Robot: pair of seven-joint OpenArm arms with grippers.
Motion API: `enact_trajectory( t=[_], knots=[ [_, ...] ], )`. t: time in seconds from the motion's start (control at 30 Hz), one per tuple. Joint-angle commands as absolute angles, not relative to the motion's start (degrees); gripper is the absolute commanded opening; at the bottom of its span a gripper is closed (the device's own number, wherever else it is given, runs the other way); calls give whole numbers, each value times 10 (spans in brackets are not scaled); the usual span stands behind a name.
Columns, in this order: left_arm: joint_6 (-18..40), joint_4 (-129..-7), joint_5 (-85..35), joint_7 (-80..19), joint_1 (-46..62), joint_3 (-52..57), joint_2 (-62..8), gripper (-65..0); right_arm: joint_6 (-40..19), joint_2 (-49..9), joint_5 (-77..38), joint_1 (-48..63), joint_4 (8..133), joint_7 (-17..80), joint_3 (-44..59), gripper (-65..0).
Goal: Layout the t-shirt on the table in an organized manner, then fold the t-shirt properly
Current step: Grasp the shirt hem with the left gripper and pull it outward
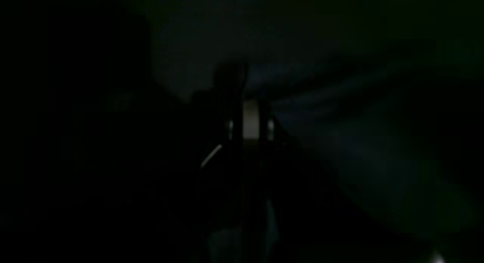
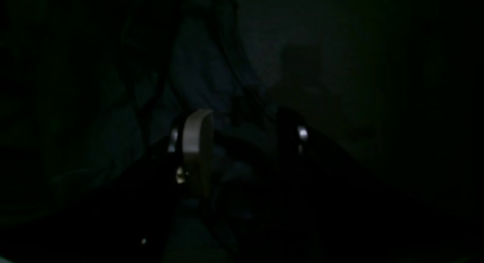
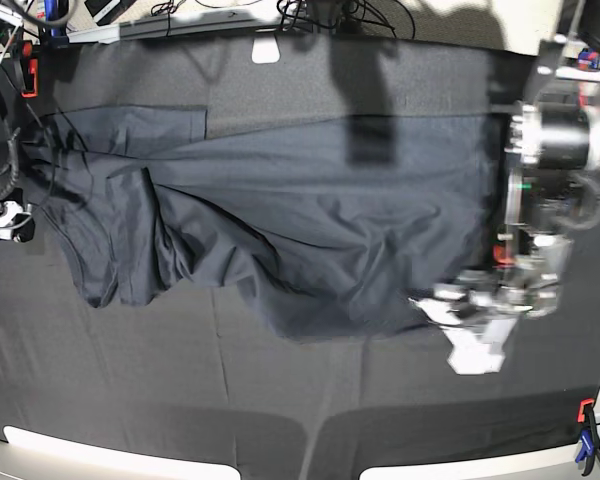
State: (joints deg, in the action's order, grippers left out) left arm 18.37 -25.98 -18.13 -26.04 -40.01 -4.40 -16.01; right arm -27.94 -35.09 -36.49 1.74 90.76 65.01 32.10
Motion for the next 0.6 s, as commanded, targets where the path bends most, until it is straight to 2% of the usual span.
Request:
enact_trajectory(
  t=[0.0,0.33,0.5,0.53,0.57],
  knots=[
    [162,-267,-164,-243,-421,-42,-175,-650,-283,-367,-384,8,917,638,326,-381],
    [32,-276,-129,-157,-421,-42,-254,-650,-284,-366,-412,8,917,629,326,-381],
    [26,-288,-131,-176,-420,-42,-267,-650,-289,-356,-411,5,917,605,324,-380],
    [26,-292,-131,-186,-420,-42,-267,-628,-298,-347,-411,0,917,602,321,-380],
    [29,-297,-131,-194,-420,-42,-266,-571,-307,-338,-411,-6,917,600,317,-380]
  ],
)
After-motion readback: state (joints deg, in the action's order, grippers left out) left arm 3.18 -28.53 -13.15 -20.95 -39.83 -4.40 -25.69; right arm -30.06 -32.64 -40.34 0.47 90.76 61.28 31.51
